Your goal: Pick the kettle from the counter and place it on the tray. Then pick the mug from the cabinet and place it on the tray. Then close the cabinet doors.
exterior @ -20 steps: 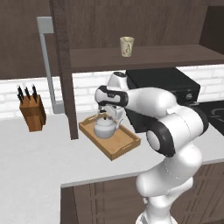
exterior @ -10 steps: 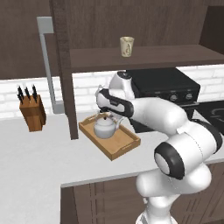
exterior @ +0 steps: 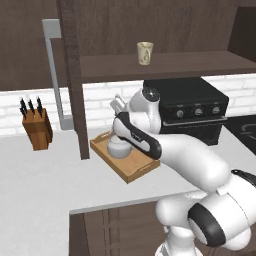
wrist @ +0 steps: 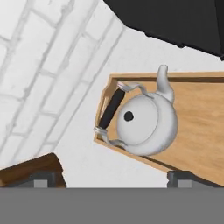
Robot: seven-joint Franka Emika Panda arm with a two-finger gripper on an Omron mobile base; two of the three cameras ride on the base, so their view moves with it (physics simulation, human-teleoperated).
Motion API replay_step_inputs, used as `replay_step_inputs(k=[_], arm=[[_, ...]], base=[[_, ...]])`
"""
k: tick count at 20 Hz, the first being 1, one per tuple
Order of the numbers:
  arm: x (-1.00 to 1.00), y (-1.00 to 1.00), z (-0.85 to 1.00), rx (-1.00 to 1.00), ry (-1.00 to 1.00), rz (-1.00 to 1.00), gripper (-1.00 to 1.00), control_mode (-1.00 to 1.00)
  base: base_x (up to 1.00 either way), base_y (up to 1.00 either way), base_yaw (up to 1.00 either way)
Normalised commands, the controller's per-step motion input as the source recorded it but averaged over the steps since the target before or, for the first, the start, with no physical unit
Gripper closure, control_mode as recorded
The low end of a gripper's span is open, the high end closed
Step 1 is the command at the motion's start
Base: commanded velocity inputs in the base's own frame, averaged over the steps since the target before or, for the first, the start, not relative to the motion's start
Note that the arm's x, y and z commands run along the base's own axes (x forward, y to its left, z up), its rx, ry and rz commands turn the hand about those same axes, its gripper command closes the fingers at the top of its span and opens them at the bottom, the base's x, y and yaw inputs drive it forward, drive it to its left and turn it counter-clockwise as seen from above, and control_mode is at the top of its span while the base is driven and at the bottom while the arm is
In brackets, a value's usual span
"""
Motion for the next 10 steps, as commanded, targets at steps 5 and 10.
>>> replay_step_inputs(k=[5, 10], arm=[[-0.4, -0.12, 0.91, -0.03, -0.19, 0.07, -1.0, -1.0], [-0.44, -0.23, 0.79, -0.14, -0.12, 0.03, -1.0, -1.0]], base=[[0.0, 0.0, 0.0], [0.0, 0.0, 0.0]])
